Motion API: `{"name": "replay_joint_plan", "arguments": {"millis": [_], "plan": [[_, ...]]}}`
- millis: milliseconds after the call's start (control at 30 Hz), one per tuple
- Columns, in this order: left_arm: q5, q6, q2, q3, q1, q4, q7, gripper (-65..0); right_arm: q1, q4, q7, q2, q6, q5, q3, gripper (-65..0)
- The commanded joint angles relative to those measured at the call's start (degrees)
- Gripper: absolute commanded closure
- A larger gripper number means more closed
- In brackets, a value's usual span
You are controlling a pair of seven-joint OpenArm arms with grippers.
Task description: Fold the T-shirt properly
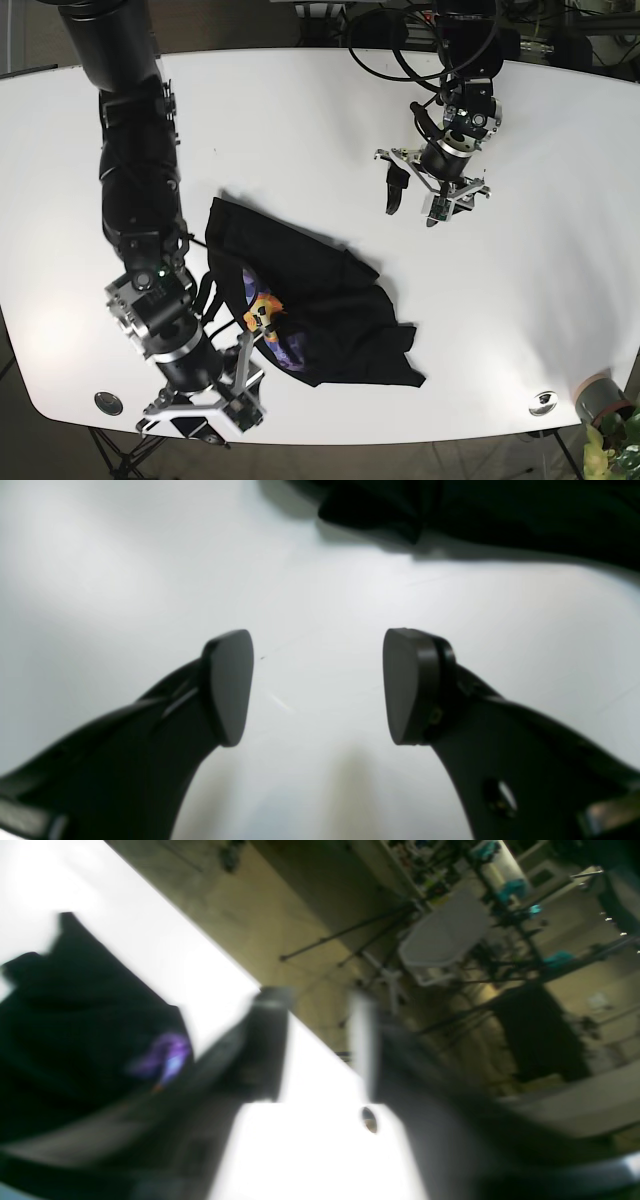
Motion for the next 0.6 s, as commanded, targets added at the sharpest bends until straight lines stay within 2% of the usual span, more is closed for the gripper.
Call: {"name": "replay_joint_plan", "arguments": {"millis": [0,67,133,267,367,433,567], "plan": [[-0.72,0.22,-0.09,-0.11,-0.67,0.93,-1.56,-37.4,-1.85,1.79,0.68,-3.13,0.21,0.12,0.26,-40.3],[-0.72,0.22,-0.09,-0.11,-0.67,0.93,-1.56,-37.4,-4.22,1.70,0.68,-4.72,0.21,0.12,0.26,-47.9],[-0.72,0.22,-0.09,-0.11,-0.67,0.93,-1.56,-37.4,-7.12,1.70,0.68,-6.47,0.30,0.21,0.35,-51.8],[-0.63,0.22,-0.09,-0.20,-0.67,0.84,-1.56,-37.4,-11.25,0.38,0.77,-8.76,0.30,3.46,1.31,-52.3],[-0.63,0.22,-0.09,-0.20,-0.67,0.05,-1.56,-37.4,-13.54,-2.87,0.77,-9.90,0.30,9.61,3.95,-52.3],[-0.63,0.22,-0.27,-0.29,-0.67,-0.74,-1.56,-37.4,-14.68,-5.95,0.77,-9.99,0.30,14.01,4.48,-52.3],[-0.72,0.22,-0.36,-0.37,-0.67,-1.89,-1.56,-37.4,-15.38,-14.74,3.14,-9.81,0.30,19.11,4.22,-52.3]]}}
